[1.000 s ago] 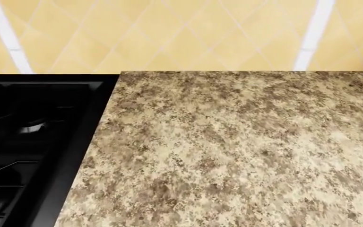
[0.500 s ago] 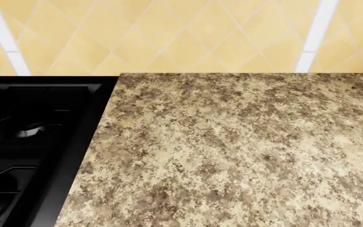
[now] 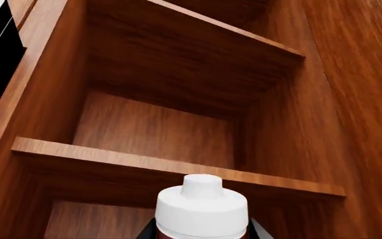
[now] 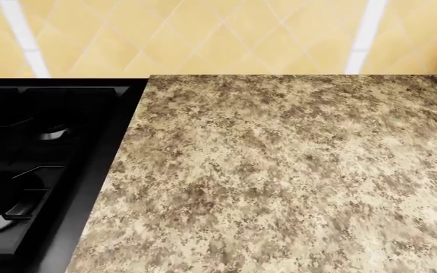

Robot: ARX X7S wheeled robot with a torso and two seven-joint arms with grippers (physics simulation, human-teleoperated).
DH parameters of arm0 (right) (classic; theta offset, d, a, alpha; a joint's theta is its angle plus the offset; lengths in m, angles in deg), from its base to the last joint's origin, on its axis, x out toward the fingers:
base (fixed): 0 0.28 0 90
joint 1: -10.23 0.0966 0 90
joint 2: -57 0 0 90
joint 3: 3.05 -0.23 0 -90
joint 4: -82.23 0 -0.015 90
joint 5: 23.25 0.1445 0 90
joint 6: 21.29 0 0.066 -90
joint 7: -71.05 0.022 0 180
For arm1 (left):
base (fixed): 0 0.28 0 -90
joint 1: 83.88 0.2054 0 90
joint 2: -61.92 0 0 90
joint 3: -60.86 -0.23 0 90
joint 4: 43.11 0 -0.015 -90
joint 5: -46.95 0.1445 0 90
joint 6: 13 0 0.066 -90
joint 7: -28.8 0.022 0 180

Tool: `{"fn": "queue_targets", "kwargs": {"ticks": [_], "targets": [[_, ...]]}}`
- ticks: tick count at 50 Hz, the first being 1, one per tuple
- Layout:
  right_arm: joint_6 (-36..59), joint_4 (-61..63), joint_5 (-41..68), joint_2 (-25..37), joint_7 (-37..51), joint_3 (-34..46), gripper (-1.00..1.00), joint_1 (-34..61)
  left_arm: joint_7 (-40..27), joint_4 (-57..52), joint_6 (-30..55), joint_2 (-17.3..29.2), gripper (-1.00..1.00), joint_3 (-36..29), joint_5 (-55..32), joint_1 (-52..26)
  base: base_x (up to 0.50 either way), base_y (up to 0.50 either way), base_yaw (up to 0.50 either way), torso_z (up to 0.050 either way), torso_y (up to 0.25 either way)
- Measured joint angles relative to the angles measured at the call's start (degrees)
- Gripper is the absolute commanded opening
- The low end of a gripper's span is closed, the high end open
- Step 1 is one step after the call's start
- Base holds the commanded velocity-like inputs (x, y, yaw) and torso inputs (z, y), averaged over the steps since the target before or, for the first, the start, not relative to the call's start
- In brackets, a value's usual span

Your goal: Pick and place the shaker into the drawer. Then close the cabinet.

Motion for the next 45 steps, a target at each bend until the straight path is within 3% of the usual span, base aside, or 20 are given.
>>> {"fn": "queue_targets", "kwargs": {"ticks": [17,29,36,45], "targets": [[6.5,13.3,1.8,0.8,1.6,0.3,-1.00,-6.7,0.0,1.8,-3.4,0.2,-1.00,-8.5,-9.4,0.3,-0.50,0.00,0.00,0.000,0.000],[10.3,18.5,3.4,1.3,2.5,1.0,-1.00,-10.4,-2.0,-2.3,-3.2,2.0,-1.00,-11.2,-12.8,2.8,-0.44,0.00,0.00,0.000,0.000],[17.7,27.6,5.3,1.9,2.6,1.2,-1.00,-16.3,-10.1,-20.1,0.7,8.3,-1.00,-10.9,-17.3,11.9,0.00,0.00,0.00,0.000,0.000],[35.0,50.2,8.9,1.9,4.1,-1.5,-1.00,-33.5,-24.7,-53.6,3.7,22.8,-1.00,-10.8,-24.7,35.4,0.00,0.00,0.00,0.000,0.000]]}}
